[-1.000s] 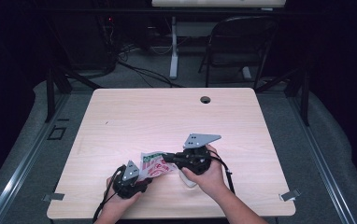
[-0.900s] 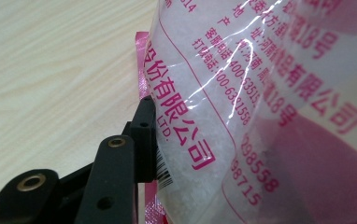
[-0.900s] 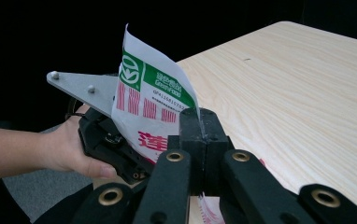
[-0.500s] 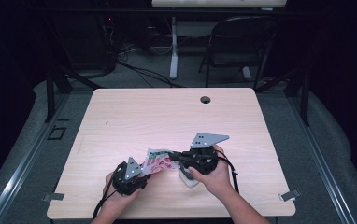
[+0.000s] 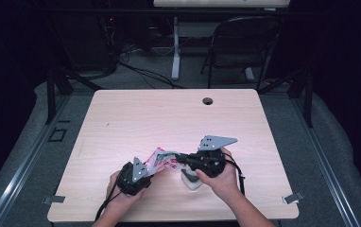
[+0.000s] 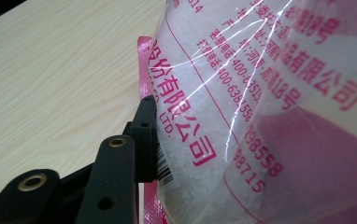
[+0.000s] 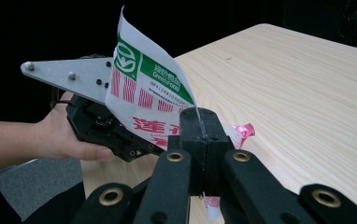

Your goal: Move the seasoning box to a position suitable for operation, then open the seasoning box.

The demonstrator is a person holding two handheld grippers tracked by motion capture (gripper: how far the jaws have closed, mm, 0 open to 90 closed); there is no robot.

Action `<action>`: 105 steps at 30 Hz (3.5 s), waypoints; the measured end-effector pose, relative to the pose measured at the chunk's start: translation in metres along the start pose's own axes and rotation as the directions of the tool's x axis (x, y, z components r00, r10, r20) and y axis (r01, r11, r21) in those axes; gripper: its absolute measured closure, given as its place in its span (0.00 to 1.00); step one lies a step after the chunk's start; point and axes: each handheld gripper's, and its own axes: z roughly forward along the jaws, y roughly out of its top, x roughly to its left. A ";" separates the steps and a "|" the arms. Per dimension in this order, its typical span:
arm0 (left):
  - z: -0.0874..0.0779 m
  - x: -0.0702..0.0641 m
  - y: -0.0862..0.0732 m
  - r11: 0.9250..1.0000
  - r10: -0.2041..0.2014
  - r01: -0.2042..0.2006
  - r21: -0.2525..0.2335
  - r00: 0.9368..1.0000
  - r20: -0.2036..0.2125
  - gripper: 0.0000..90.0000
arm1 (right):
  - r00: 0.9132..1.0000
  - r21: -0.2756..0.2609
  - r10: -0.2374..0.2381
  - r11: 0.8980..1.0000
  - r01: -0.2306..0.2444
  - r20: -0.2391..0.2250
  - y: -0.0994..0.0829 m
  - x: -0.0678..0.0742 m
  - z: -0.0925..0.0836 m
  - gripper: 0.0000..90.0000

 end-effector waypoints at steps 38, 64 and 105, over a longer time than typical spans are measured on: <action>0.002 -0.008 0.013 0.990 0.138 -0.141 0.000 0.973 -0.187 0.66 | 1.000 -0.030 0.021 0.999 -0.020 0.013 -0.017 -0.005 -0.021 0.84; 0.001 -0.011 0.010 0.980 0.190 -0.200 -0.017 0.950 -0.249 0.66 | 0.995 -0.102 0.063 0.993 -0.055 0.075 -0.011 -0.015 -0.042 0.83; 0.001 -0.019 0.018 0.937 0.330 -0.348 0.009 0.879 -0.343 0.66 | 0.992 -0.089 0.085 0.993 -0.076 0.098 -0.018 -0.016 -0.039 0.78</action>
